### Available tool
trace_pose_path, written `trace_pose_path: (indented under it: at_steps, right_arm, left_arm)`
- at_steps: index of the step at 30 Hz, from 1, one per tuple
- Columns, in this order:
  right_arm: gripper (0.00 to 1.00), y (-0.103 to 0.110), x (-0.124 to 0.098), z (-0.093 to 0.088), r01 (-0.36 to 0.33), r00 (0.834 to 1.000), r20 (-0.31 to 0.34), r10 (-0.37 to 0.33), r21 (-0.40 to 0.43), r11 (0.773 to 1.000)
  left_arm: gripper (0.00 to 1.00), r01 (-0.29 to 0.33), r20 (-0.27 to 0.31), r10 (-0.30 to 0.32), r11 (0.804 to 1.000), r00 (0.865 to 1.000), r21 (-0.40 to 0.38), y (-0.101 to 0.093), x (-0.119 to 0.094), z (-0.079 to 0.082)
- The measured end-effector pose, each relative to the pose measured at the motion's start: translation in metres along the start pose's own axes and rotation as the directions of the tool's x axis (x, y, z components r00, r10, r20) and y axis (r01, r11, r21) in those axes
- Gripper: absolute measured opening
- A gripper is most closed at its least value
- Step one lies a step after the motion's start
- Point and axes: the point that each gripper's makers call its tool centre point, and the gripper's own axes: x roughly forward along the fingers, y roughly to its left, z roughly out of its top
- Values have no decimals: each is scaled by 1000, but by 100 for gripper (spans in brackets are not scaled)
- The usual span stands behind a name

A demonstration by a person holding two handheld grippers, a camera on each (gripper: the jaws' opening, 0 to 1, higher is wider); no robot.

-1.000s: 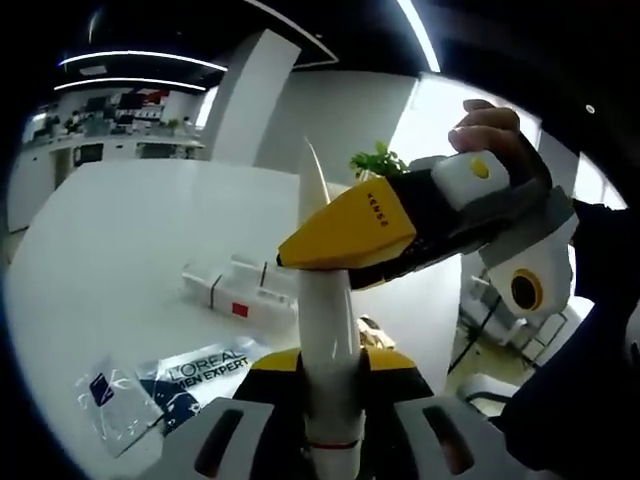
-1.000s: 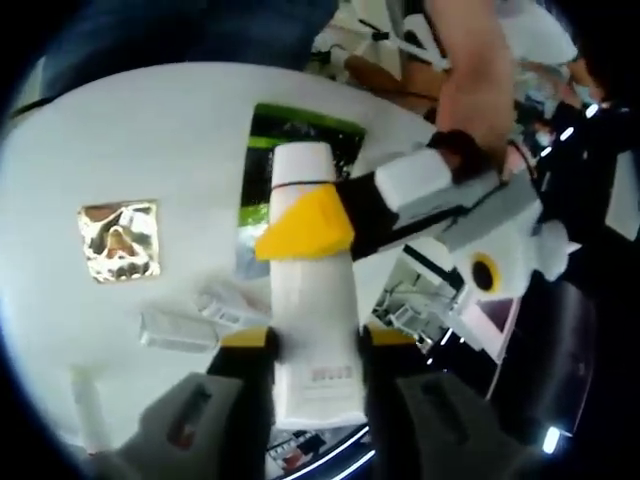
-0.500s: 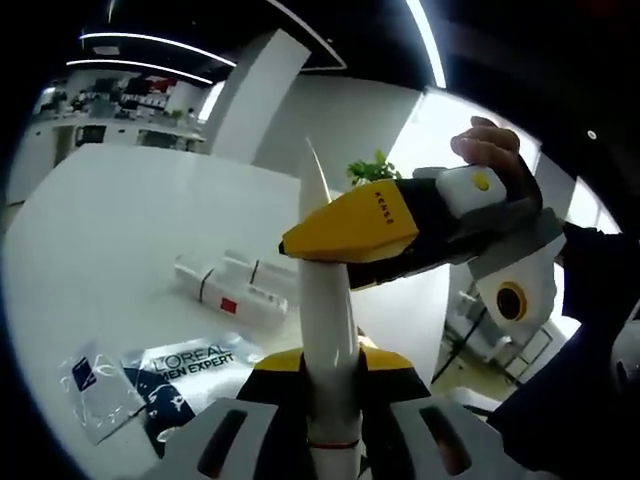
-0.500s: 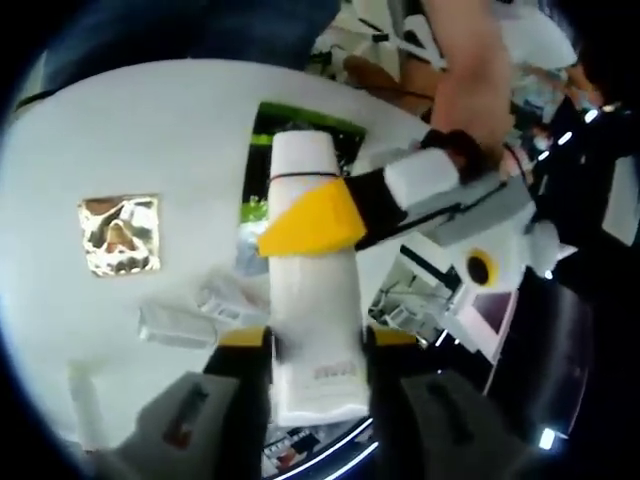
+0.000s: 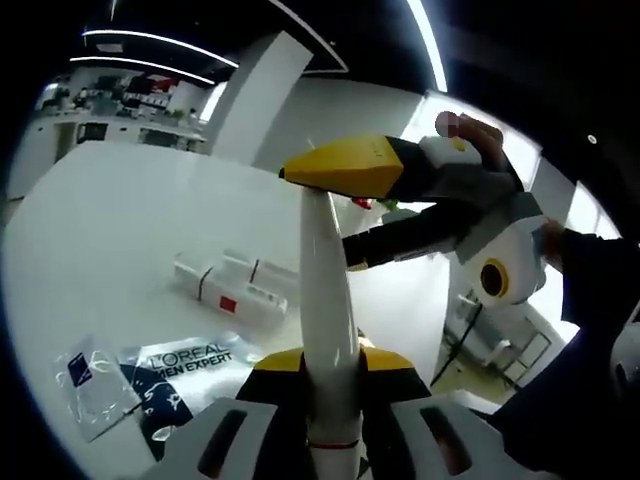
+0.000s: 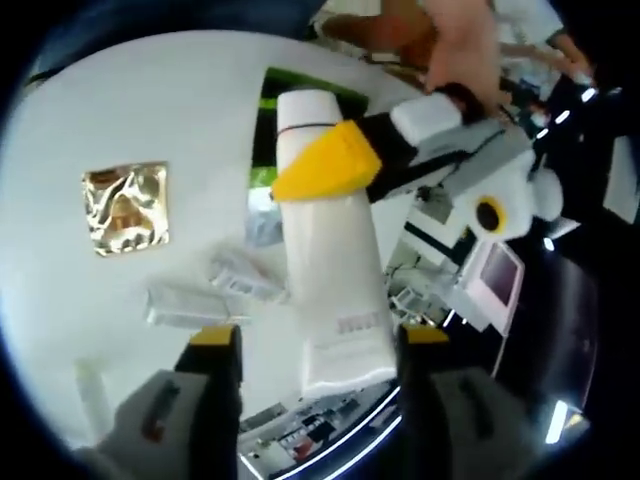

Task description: Arrange the skincare products in the storage area until every visible bottle or jar stands upright without overlapping.

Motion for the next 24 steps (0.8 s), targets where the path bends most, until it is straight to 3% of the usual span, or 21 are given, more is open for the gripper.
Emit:
trace_pose_path:
  at_steps: [8, 16, 20, 21, 24]
  right_arm:
    - [63, 3, -6, -5, 14, 1000, -17, -13, 33, 999]
    - [61, -4, -19, -26, 78, 994, -90, -67, 131, 988]
    - [60, -2, -30, -38, 141, 985, -138, -108, 262, 955]
    - [60, -2, -32, -41, 161, 982, -145, -122, 304, 939]
    - [58, -6, -45, -49, 238, 967, -193, -166, 447, 862]
  left_arm:
    - [17, 1, -3, -1, 1000, 1000, 1, 0, 2, -2]
    - [17, -3, -7, 3, 1000, 1000, 1, 3, 2, -4]
    - [17, -7, 8, 7, 1000, 1000, 15, 3, 1, -1]
    - [17, -8, 8, 7, 1000, 1000, 16, 4, 1, 0]
    - [17, -8, 13, 8, 1000, 1000, 25, 6, 1, 2]
